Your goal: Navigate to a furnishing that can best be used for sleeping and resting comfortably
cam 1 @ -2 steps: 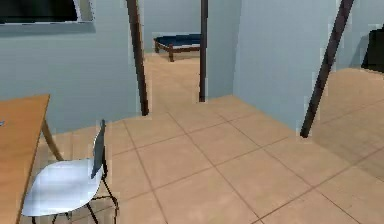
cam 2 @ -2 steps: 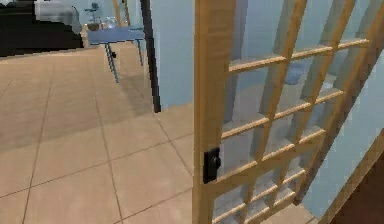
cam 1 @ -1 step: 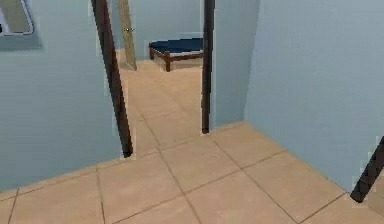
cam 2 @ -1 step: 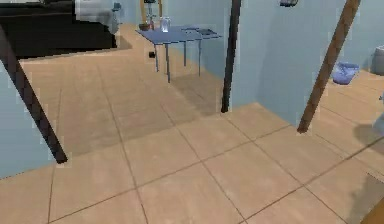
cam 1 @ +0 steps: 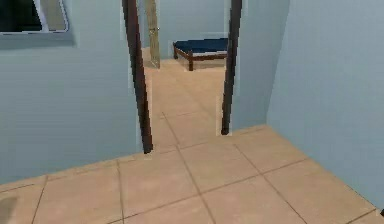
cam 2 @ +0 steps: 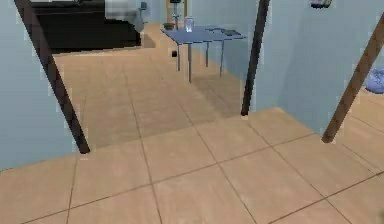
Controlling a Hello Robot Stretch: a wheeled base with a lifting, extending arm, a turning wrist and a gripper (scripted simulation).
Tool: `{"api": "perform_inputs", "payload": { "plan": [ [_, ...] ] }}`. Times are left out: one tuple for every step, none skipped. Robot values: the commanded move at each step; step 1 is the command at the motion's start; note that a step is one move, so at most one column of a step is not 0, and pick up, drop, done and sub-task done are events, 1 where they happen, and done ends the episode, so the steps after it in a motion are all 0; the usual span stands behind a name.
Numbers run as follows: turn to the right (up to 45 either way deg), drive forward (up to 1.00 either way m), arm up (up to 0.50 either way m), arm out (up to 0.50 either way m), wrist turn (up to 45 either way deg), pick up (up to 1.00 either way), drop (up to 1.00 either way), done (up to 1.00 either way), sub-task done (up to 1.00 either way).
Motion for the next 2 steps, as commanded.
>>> {"api": "perform_inputs", "payload": {
  "plan": [
    [0.0, 1.0, 0.0, 0.0, 0.0, 0.0, 0.0, 0.0, 0.0],
    [-3.0, 0.0, 0.0, 0.0, 0.0, 0.0, 0.0, 0.0, 0.0]
  ]
}}
